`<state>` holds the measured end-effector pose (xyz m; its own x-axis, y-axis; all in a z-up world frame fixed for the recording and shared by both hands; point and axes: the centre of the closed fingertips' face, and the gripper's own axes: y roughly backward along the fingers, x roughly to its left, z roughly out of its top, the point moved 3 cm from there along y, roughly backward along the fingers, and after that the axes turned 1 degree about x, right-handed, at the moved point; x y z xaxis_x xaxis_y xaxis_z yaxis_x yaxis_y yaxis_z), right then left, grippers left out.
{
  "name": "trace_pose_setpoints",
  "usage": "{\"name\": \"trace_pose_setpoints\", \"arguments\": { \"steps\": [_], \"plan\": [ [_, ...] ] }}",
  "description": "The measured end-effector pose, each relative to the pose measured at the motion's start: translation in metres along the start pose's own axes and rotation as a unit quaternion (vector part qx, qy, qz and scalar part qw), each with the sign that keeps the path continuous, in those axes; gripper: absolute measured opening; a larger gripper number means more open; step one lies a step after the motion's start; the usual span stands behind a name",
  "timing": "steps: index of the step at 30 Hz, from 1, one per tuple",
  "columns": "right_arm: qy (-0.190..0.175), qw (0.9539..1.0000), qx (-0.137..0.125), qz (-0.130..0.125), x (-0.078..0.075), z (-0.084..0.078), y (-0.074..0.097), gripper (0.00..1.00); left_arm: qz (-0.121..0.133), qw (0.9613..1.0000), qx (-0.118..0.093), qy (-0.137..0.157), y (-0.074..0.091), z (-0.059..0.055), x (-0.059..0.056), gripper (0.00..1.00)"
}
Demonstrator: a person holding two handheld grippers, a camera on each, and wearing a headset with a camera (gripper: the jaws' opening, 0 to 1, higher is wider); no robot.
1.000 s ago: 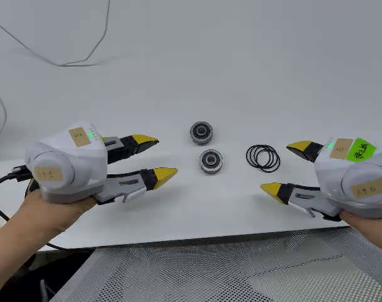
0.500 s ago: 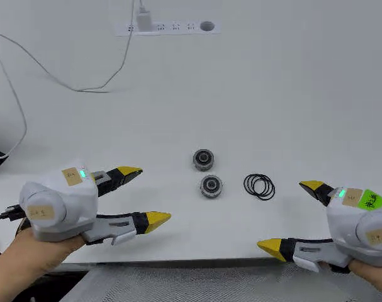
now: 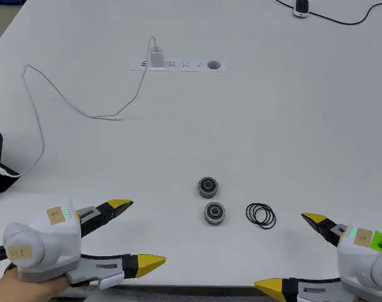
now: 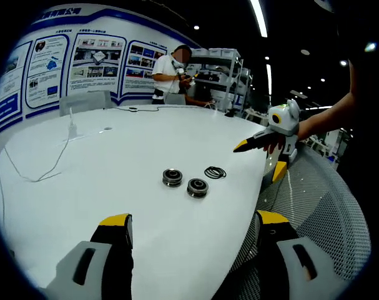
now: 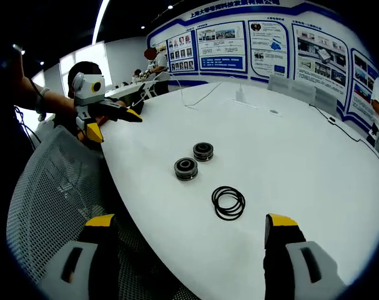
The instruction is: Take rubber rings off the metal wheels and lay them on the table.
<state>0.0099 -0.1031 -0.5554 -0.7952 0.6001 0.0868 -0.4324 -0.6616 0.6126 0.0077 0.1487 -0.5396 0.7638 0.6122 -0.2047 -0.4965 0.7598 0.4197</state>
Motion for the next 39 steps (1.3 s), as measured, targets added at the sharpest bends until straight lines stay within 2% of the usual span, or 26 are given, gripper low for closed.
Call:
{"name": "trace_pose_setpoints", "arguments": {
  "steps": [2, 7, 8, 10, 13, 19, 21, 29, 39],
  "plan": [
    [-0.007, 1.0000, -0.004, 0.002, 0.001, 0.002, 0.000, 0.99, 0.000, 1.0000, -0.004, 0.002, 0.001, 0.001, -0.002, 0.87],
    [-0.007, 0.9999, -0.010, 0.004, 0.003, 0.007, -0.001, 0.99, 0.012, 0.9999, 0.005, 0.009, 0.002, 0.000, -0.003, 0.98],
    [-0.001, 1.0000, -0.007, 0.003, 0.004, 0.007, -0.002, 0.99, 0.010, 0.9999, 0.009, 0.010, 0.003, -0.001, -0.003, 0.98],
    [-0.002, 1.0000, -0.007, 0.004, 0.005, 0.008, -0.002, 0.99, 0.008, 1.0000, -0.001, 0.004, 0.005, 0.003, -0.005, 0.96],
    [0.002, 1.0000, -0.004, 0.001, 0.006, 0.008, -0.001, 0.99, 0.005, 1.0000, 0.000, 0.002, 0.005, 0.004, -0.008, 0.92],
    [0.002, 1.0000, 0.002, -0.001, 0.008, 0.005, 0.001, 0.99, 0.007, 1.0000, 0.003, 0.006, 0.007, 0.003, -0.011, 0.95],
    [0.003, 1.0000, 0.007, -0.002, 0.009, 0.004, 0.001, 0.99, 0.005, 1.0000, 0.006, 0.003, 0.008, 0.001, -0.012, 0.93],
    [0.001, 1.0000, 0.002, -0.009, 0.008, 0.007, 0.003, 0.99, 0.006, 1.0000, 0.007, -0.001, 0.010, 0.001, -0.011, 0.92],
    [-0.004, 0.9999, 0.007, -0.011, 0.007, 0.005, 0.003, 0.99, 0.006, 0.9999, 0.012, -0.009, 0.009, 0.007, -0.014, 0.91]
  ]
}}
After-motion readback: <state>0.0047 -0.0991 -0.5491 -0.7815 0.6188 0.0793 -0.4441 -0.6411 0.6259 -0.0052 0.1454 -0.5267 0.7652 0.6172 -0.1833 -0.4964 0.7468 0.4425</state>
